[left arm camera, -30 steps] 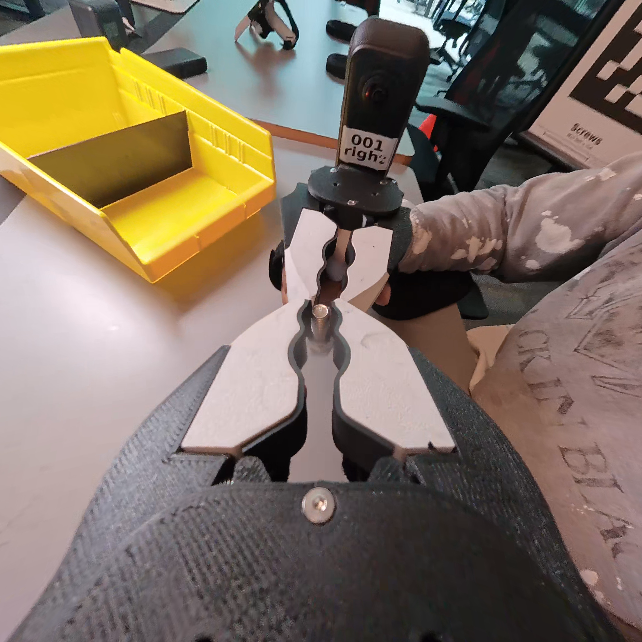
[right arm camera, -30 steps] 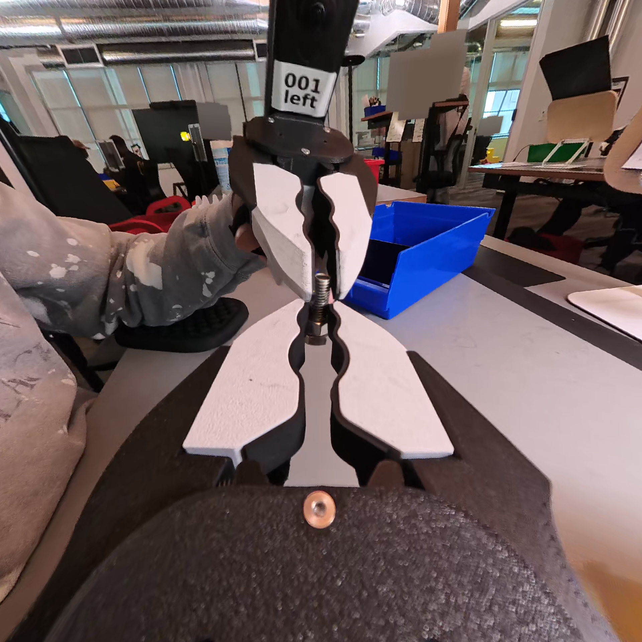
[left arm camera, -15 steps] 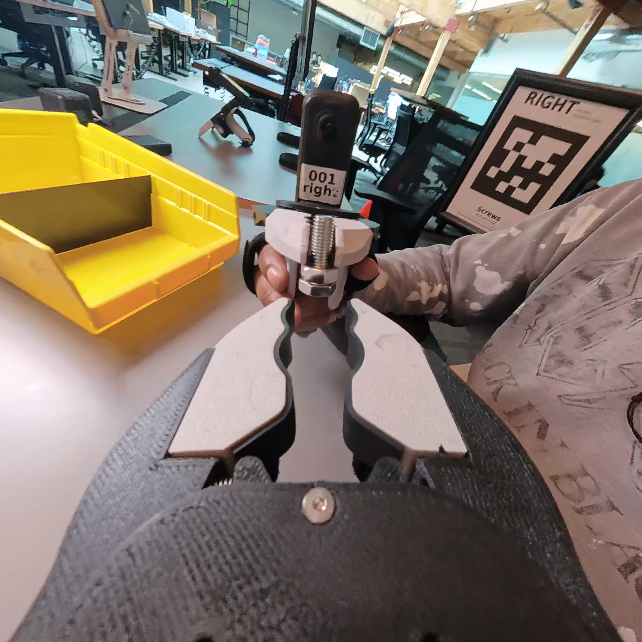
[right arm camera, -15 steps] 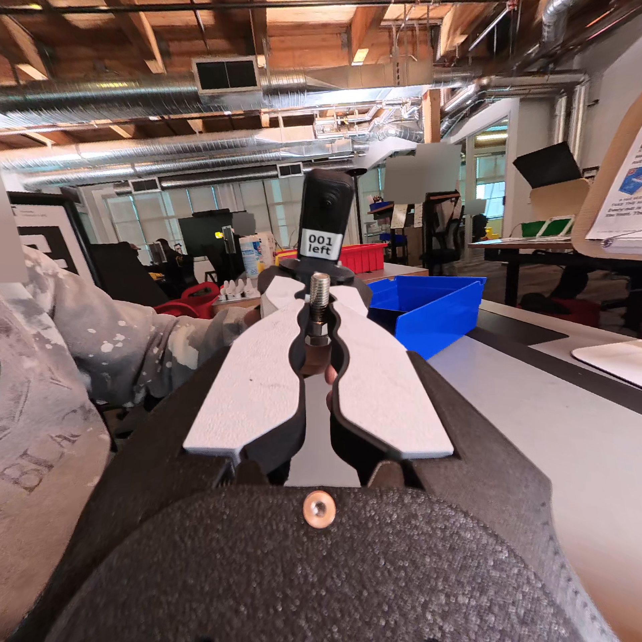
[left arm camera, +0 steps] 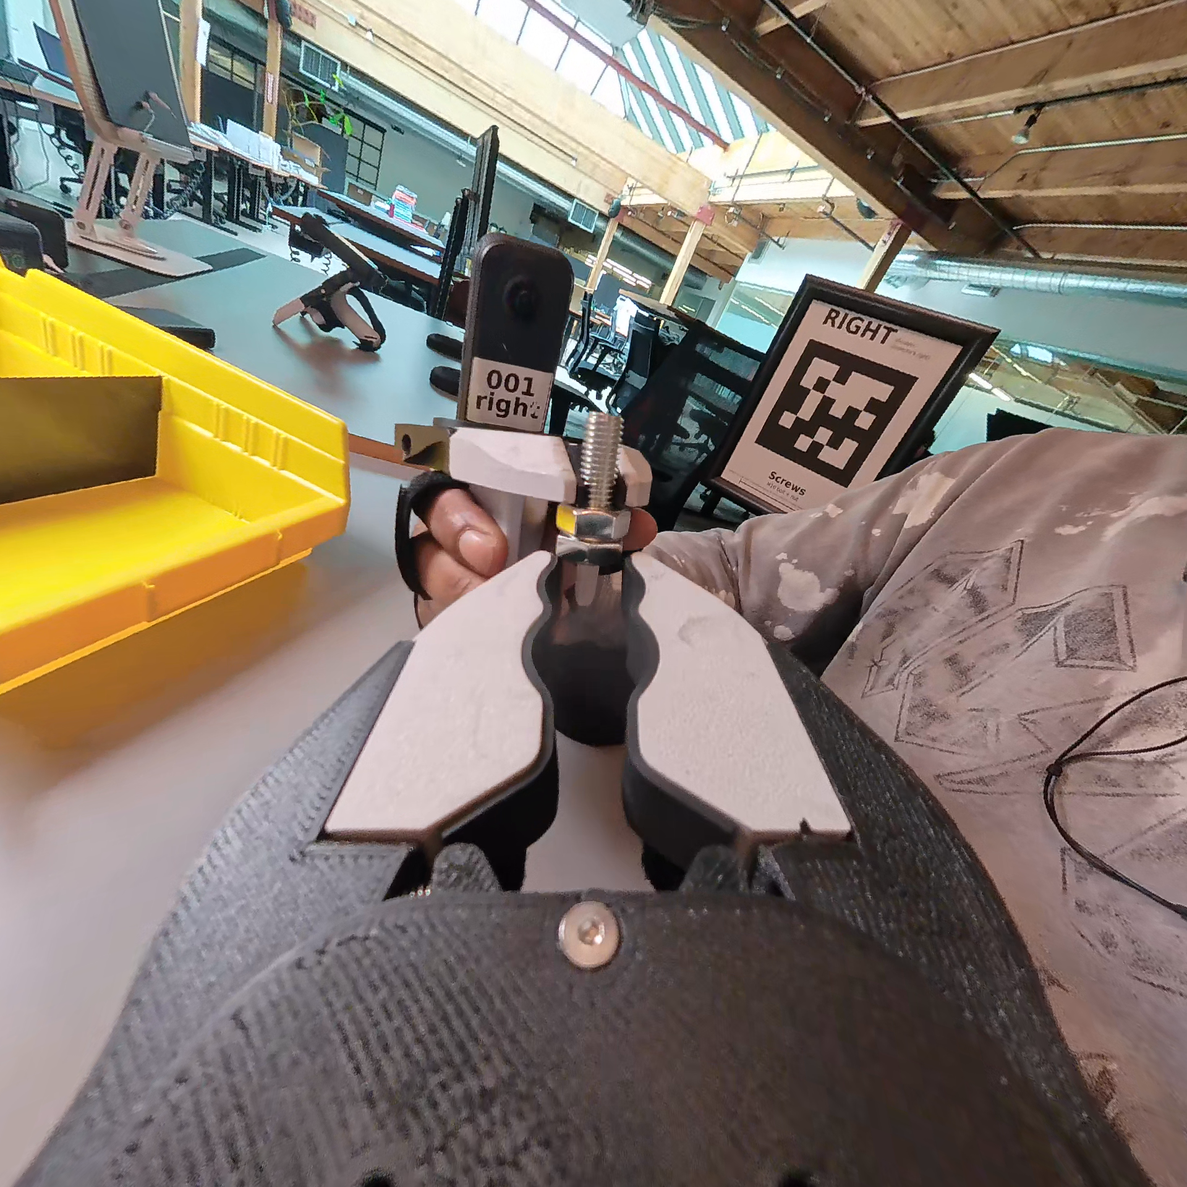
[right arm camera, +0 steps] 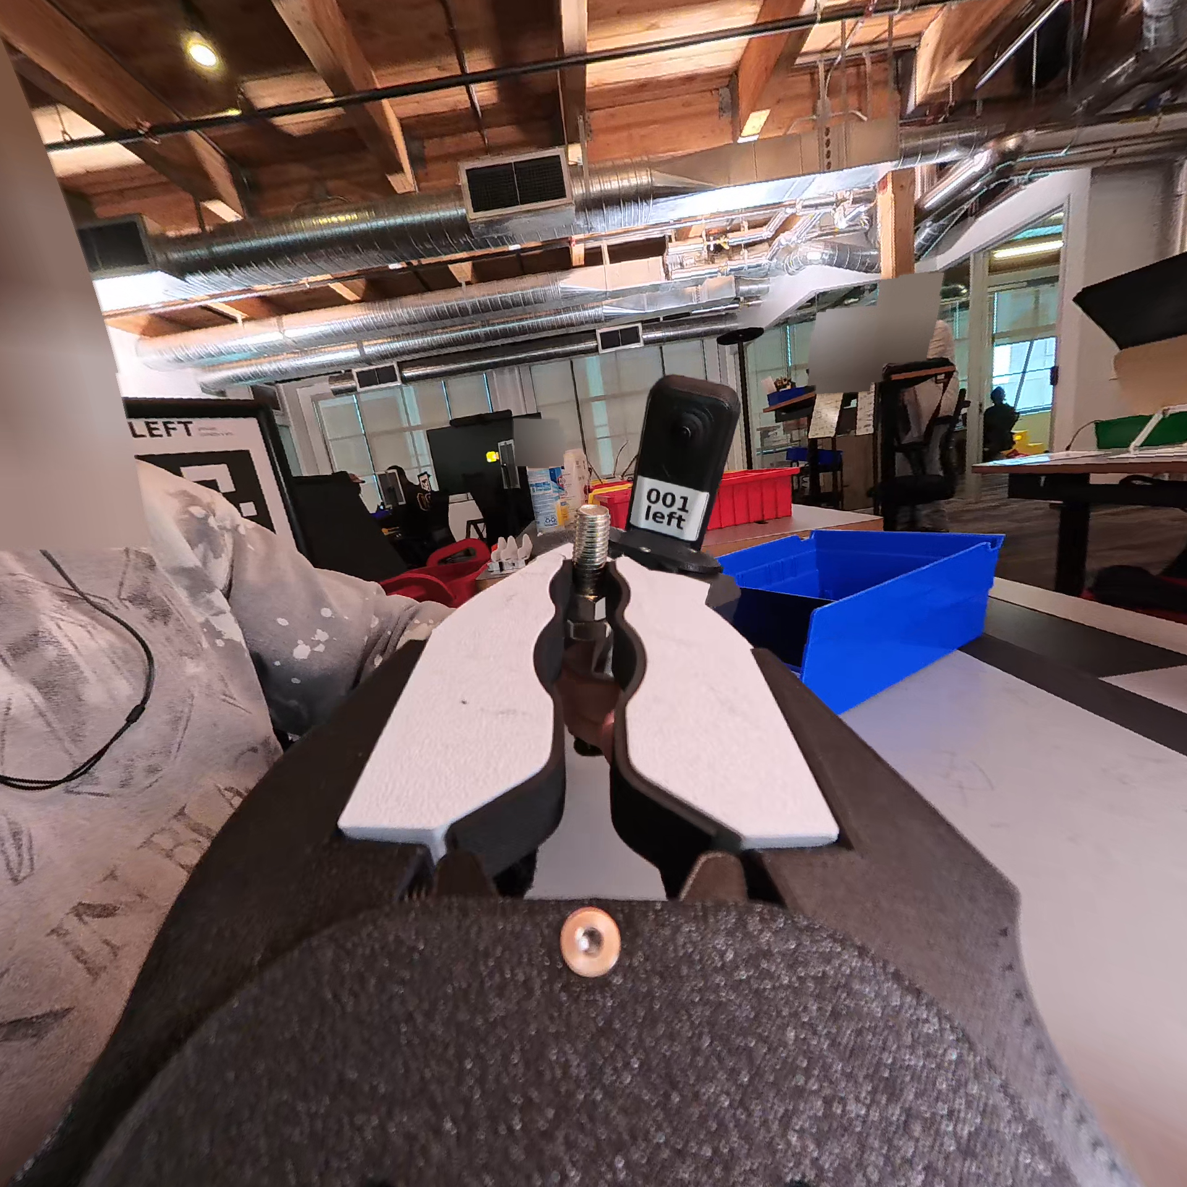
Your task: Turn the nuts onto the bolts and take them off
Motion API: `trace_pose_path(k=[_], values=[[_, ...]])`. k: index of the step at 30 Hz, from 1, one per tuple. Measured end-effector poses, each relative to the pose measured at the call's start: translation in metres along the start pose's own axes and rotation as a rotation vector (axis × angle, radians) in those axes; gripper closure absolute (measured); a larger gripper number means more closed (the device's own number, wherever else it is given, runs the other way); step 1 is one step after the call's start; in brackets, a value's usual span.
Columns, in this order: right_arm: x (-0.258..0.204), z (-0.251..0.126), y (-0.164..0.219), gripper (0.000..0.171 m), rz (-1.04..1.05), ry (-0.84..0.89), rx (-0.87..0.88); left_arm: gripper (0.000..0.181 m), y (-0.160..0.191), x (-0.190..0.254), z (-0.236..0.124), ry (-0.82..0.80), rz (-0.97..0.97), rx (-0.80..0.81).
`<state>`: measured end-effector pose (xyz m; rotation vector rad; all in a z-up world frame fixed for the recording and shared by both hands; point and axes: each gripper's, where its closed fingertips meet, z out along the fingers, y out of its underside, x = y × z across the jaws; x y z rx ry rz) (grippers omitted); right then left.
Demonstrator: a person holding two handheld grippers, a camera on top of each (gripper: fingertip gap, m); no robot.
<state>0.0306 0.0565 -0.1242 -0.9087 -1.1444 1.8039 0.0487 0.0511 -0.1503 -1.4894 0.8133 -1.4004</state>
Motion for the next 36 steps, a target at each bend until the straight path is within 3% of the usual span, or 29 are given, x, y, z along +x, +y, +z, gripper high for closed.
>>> trace_pose_path(k=[15,25,32,36], values=[[0.002,0.0,0.002,0.162,-0.038,0.019,-0.031,0.163,-0.004,-0.003,0.0,-0.002,-0.011,0.055],[0.005,-0.001,0.002,0.162,0.036,0.023,-0.069,0.163,-0.004,-0.009,0.0,-0.095,0.099,0.073],[0.023,-0.009,-0.012,0.155,-0.095,0.195,-0.111,0.163,-0.022,-0.026,-0.016,-0.393,0.247,0.206],[0.037,0.007,-0.009,0.143,-0.112,0.263,-0.176,0.163,-0.03,-0.038,-0.035,-0.588,0.327,0.256]])
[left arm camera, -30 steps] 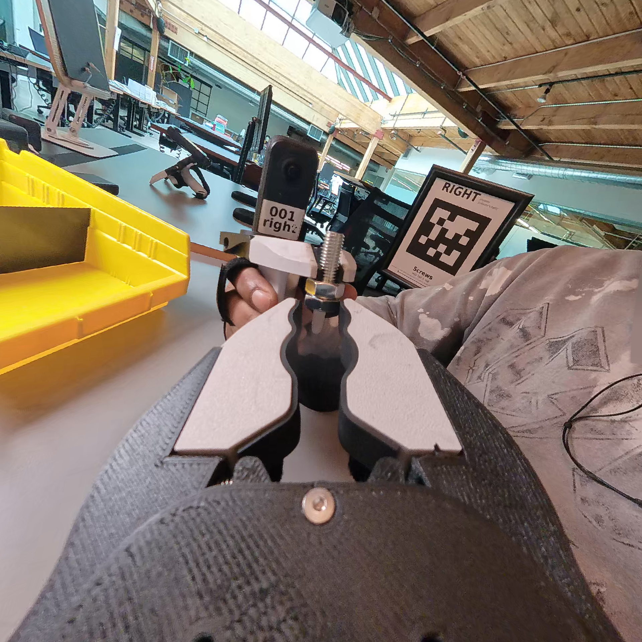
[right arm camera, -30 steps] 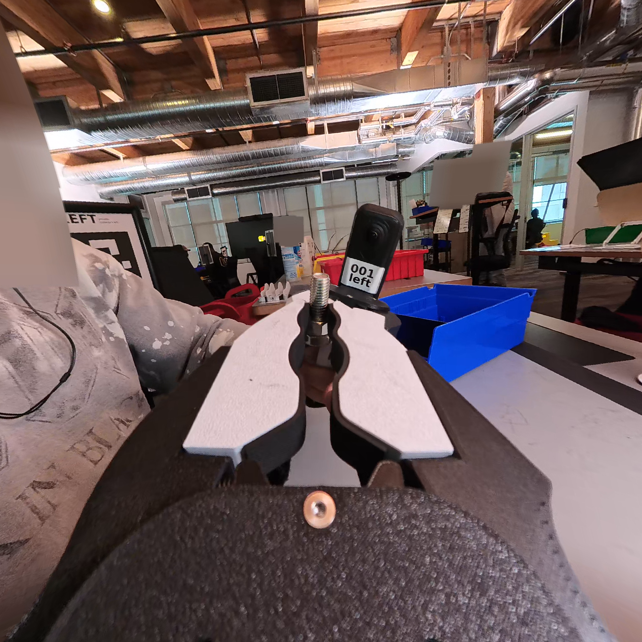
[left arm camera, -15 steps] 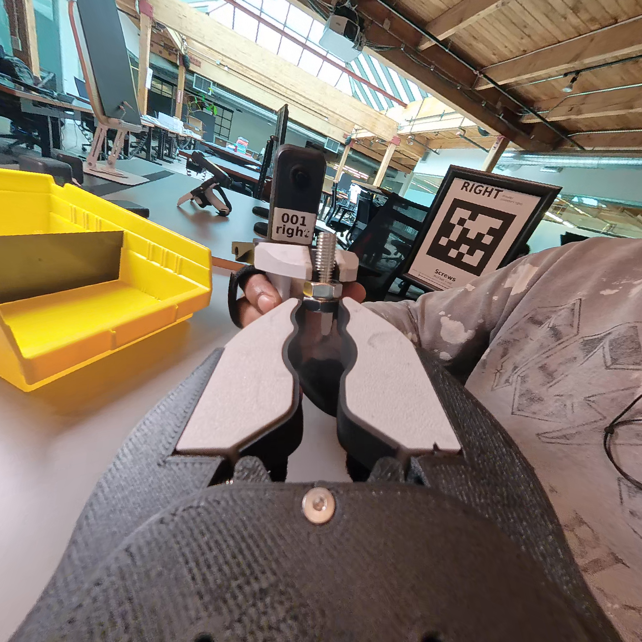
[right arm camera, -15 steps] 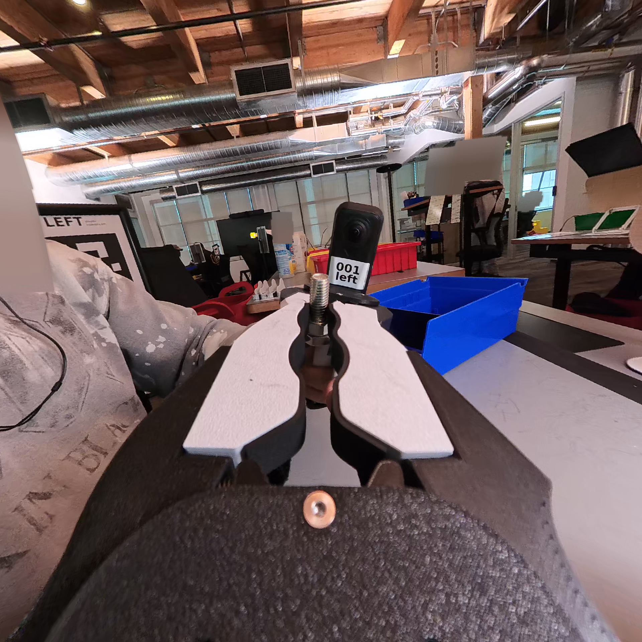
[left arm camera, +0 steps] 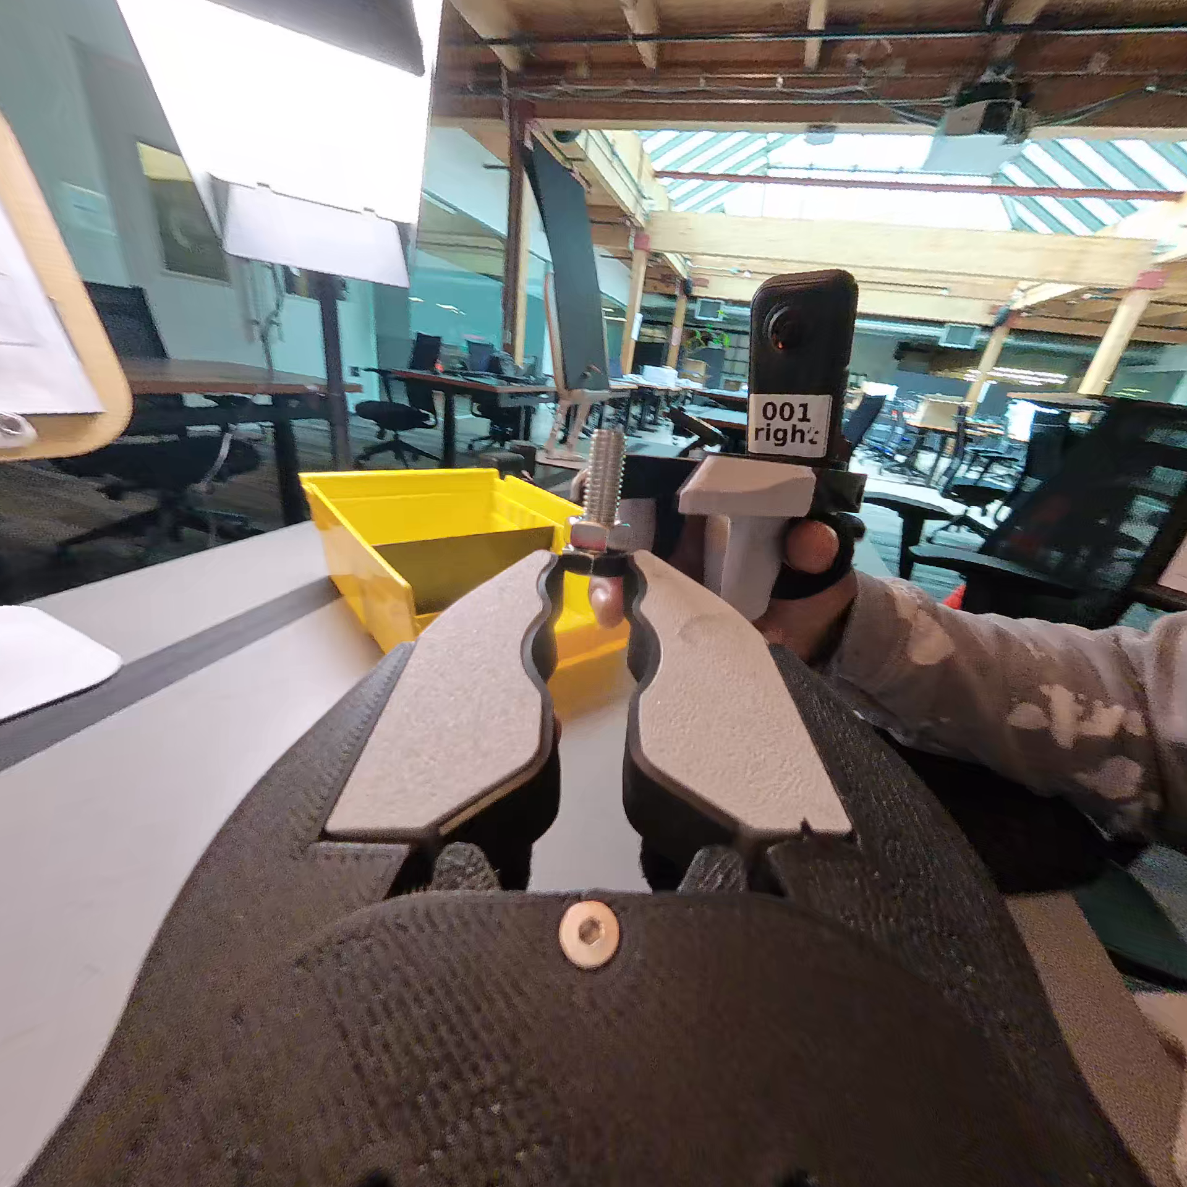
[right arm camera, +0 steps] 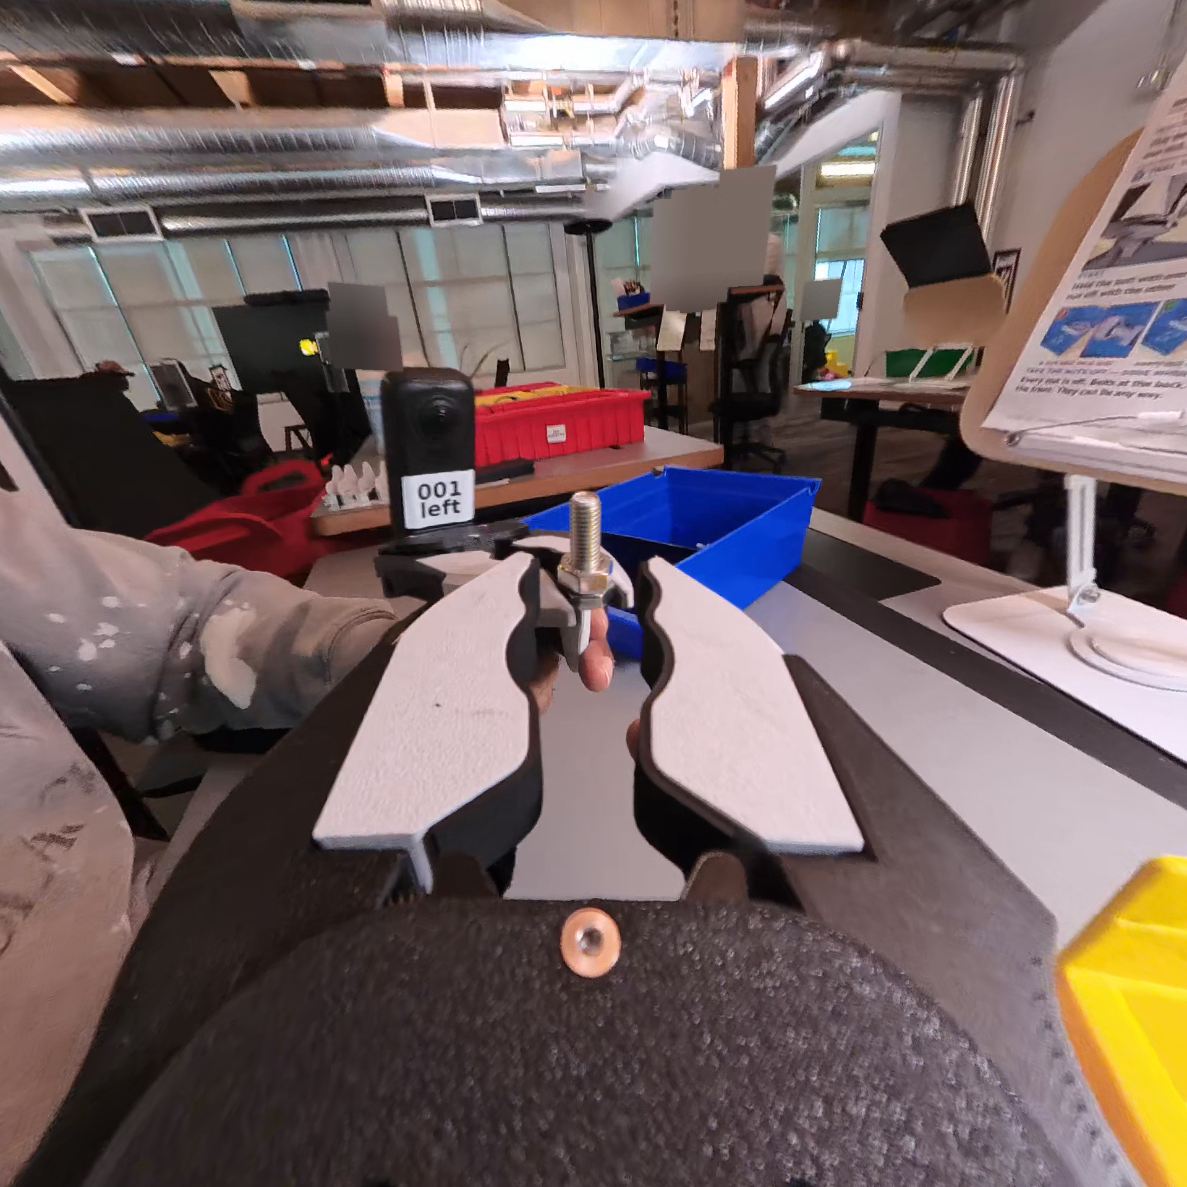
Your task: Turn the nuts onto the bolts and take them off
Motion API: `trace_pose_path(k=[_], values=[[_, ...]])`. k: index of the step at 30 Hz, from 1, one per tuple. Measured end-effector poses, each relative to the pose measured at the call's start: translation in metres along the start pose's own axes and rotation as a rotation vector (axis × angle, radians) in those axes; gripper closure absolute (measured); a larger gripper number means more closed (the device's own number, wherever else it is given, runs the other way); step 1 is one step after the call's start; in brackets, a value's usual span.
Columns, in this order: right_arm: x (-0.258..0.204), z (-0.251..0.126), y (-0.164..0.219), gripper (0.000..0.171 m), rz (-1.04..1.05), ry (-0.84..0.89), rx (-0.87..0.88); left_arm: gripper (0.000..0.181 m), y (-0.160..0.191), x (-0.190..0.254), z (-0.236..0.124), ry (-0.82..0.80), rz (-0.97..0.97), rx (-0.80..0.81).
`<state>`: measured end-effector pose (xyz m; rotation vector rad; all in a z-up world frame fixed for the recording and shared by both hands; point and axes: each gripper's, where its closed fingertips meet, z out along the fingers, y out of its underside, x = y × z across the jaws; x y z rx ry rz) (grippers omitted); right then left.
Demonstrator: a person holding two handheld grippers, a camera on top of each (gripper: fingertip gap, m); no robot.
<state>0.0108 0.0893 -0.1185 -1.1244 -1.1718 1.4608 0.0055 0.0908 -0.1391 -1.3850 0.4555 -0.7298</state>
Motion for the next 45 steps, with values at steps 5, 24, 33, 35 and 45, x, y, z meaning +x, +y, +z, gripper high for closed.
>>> trace_pose_path(k=[5,24,33,35,45], values=[[0.006,0.035,-0.001,0.133,0.014,-0.01,-0.059,0.163,-0.022,-0.011,-0.011,-0.054,0.043,0.075],[0.046,0.043,-0.089,0.158,-0.056,0.107,0.046,0.163,-0.115,-0.026,-0.008,-0.071,0.075,0.216],[0.027,0.055,-0.072,0.139,-0.048,0.041,-0.002,0.163,-0.085,-0.032,-0.002,-0.109,0.026,0.142],[0.051,0.045,-0.073,0.16,-0.06,0.162,0.016,0.163,-0.087,-0.032,-0.007,-0.085,-0.009,0.158],[0.026,0.059,-0.064,0.139,0.002,0.012,0.002,0.164,-0.083,-0.033,-0.006,-0.067,-0.029,0.191]])
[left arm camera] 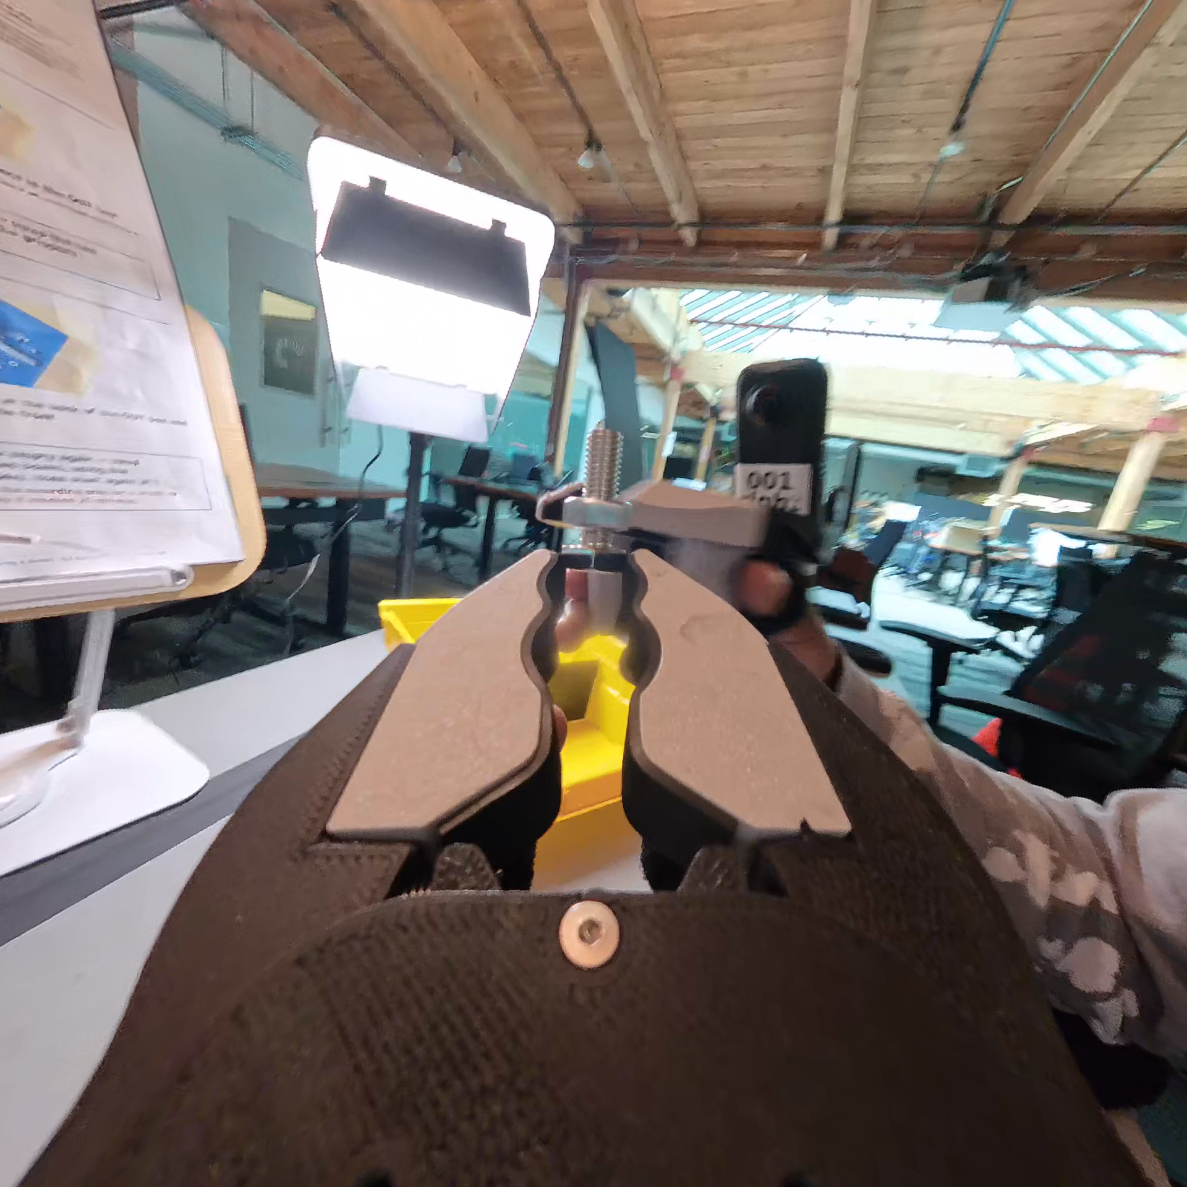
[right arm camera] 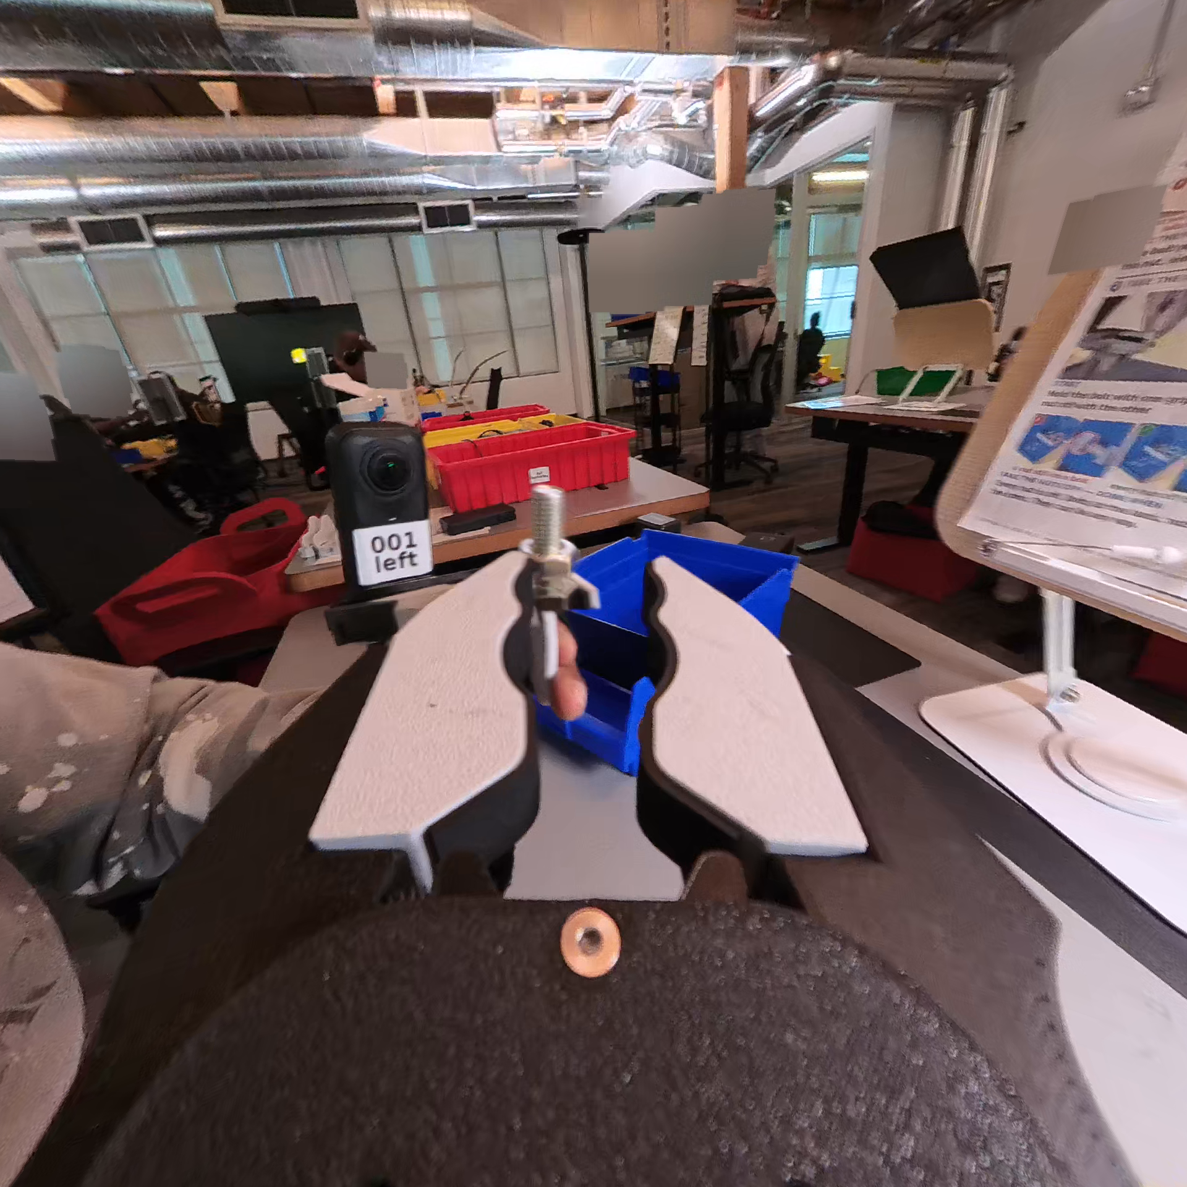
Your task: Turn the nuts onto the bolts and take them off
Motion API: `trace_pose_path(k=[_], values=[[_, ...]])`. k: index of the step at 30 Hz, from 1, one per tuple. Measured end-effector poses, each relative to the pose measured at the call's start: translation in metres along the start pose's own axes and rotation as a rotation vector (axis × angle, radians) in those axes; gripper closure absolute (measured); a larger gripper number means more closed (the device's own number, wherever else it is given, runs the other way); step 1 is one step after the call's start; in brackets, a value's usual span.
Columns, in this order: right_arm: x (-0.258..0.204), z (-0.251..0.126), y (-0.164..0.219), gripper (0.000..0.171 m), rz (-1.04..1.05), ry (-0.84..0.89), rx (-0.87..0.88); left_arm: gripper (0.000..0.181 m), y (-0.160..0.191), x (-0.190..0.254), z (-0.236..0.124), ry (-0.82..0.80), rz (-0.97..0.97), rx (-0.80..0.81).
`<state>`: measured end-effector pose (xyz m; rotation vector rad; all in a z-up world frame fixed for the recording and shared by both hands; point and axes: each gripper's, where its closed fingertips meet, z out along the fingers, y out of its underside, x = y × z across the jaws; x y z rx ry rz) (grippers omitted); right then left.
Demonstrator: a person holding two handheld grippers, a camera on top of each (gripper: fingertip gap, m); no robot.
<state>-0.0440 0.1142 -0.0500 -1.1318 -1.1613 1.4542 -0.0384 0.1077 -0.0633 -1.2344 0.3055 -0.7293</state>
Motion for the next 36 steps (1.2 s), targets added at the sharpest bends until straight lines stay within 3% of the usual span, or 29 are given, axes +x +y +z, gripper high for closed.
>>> trace_pose_path(k=[1,2,12,14,15,21,25,26,28,33,36], values=[[0.015,-0.006,-0.002,0.161,0.008,0.081,0.013,0.164,-0.003,0.001,-0.001,0.024,-0.017,0.018],[0.026,-0.012,-0.005,0.162,-0.013,0.132,0.036,0.163,-0.005,0.001,-0.002,0.024,-0.017,0.023],[-0.008,0.002,-0.001,0.136,-0.025,-0.008,0.006,0.164,0.0,0.005,-0.001,0.028,-0.009,0.038],[0.013,-0.008,-0.008,0.16,-0.016,0.097,0.043,0.164,-0.005,0.005,-0.004,0.044,-0.02,0.063],[0.021,-0.015,-0.012,0.162,-0.019,0.126,0.074,0.164,-0.007,0.005,-0.005,0.043,-0.009,0.065],[-0.011,-0.003,-0.011,0.139,-0.041,0.0,0.038,0.163,-0.004,0.004,-0.003,0.034,-0.007,0.061],[-0.01,0.003,-0.004,0.139,-0.058,0.033,0.011,0.163,-0.004,0.005,-0.004,0.027,-0.006,0.065],[0.003,-0.003,-0.007,0.163,-0.036,0.097,0.023,0.163,-0.008,0.006,-0.005,0.048,-0.013,0.078],[0.019,-0.015,-0.014,0.166,-0.027,0.157,0.071,0.163,-0.012,0.004,-0.007,0.033,0.007,0.082],[-0.008,-0.002,-0.012,0.138,-0.049,0.067,0.03,0.163,-0.005,0.005,-0.005,0.024,0.025,0.067],[-0.015,0.008,-0.004,0.135,-0.043,0.052,0.003,0.163,-0.003,0.009,-0.003,0.028,0.03,0.066]])
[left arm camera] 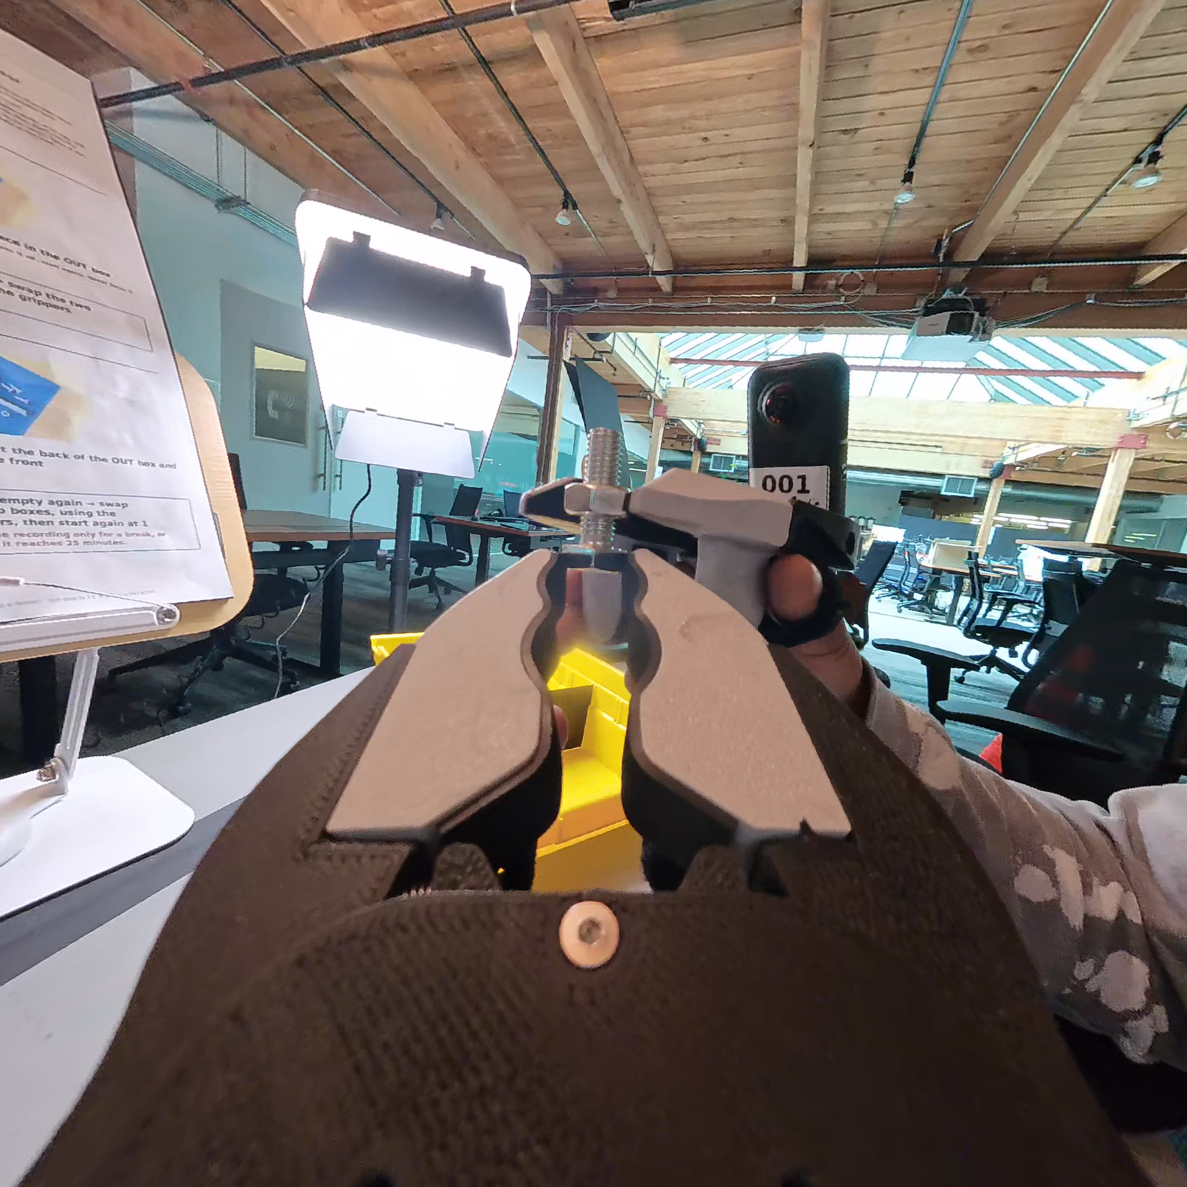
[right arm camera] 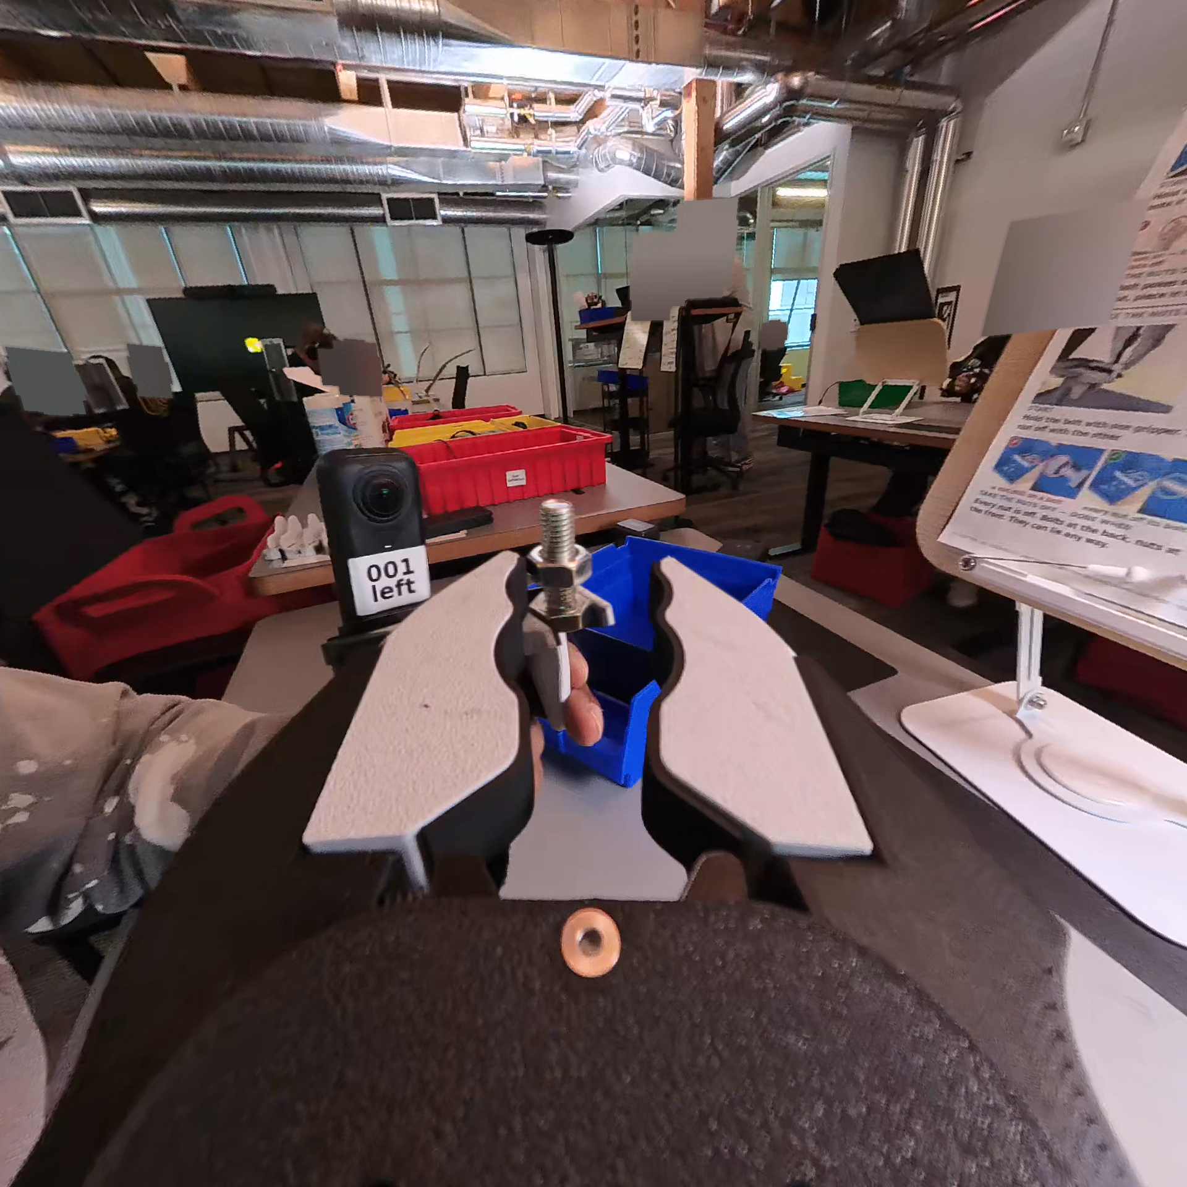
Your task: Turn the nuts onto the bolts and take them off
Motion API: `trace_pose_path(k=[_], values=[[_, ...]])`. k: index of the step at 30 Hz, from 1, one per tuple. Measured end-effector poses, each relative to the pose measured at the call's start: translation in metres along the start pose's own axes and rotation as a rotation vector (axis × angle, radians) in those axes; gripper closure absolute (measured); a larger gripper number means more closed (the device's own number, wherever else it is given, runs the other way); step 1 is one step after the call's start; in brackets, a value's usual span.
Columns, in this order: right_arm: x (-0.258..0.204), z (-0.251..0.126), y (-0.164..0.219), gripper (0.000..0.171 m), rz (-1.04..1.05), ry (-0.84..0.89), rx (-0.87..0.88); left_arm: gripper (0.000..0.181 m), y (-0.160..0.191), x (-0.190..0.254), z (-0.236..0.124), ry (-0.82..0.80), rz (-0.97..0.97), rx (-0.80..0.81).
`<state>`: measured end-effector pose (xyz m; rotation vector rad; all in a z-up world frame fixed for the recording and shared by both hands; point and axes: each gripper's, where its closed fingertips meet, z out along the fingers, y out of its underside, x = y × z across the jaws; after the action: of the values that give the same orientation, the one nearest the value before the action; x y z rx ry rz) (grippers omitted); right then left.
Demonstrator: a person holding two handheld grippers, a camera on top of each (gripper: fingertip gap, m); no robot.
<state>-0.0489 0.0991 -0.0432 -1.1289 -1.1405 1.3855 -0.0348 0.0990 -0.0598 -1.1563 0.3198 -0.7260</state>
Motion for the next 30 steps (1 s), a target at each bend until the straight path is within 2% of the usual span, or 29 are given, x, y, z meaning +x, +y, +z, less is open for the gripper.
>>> trace_pose_path(k=[2,3,5,7,11,16,17,18,19,22,28,29,30], values=[[0.005,-0.003,-0.001,0.135,0.006,0.001,0.0,0.163,0.0,-0.004,-0.001,-0.011,-0.019,0.001],[0.012,-0.006,-0.003,0.15,0.02,0.037,0.01,0.163,-0.004,-0.006,-0.003,-0.004,-0.032,0.027],[0.024,-0.016,-0.013,0.158,0.002,0.104,0.084,0.163,-0.009,-0.007,-0.005,-0.014,-0.016,0.032],[0.02,-0.016,-0.014,0.146,0.029,0.065,0.066,0.163,-0.011,-0.006,-0.005,-0.012,-0.007,0.035],[0.003,-0.003,-0.007,0.135,0.019,0.017,0.039,0.163,-0.004,-0.004,-0.002,-0.009,-0.01,0.024],[0.004,-0.001,-0.004,0.13,0.025,0.025,0.027,0.163,-0.004,0.0,-0.002,-0.005,-0.002,0.022],[0.007,-0.003,-0.005,0.136,0.036,0.026,0.031,0.163,-0.007,-0.003,-0.003,-0.006,-0.018,0.04],[0.017,-0.008,-0.01,0.156,0.044,0.085,0.064,0.163,-0.01,-0.003,-0.005,0.003,-0.02,0.054],[0.023,-0.014,-0.016,0.159,0.031,0.117,0.109,0.163,-0.012,-0.004,-0.005,-0.001,-0.006,0.051],[0.02,-0.015,-0.017,0.145,0.048,0.079,0.086,0.163,-0.015,-0.002,-0.006,0.001,0.0,0.062],[-0.003,0.0,-0.009,0.134,0.011,0.015,0.06,0.163,-0.009,0.003,-0.003,0.012,-0.005,0.055],[0.001,-0.003,-0.011,0.138,0.008,0.031,0.07,0.163,-0.012,0.002,-0.004,0.014,-0.015,0.065],[0.013,-0.008,-0.014,0.157,0.019,0.092,0.089,0.163,-0.015,0.002,-0.006,0.023,-0.017,0.074]])
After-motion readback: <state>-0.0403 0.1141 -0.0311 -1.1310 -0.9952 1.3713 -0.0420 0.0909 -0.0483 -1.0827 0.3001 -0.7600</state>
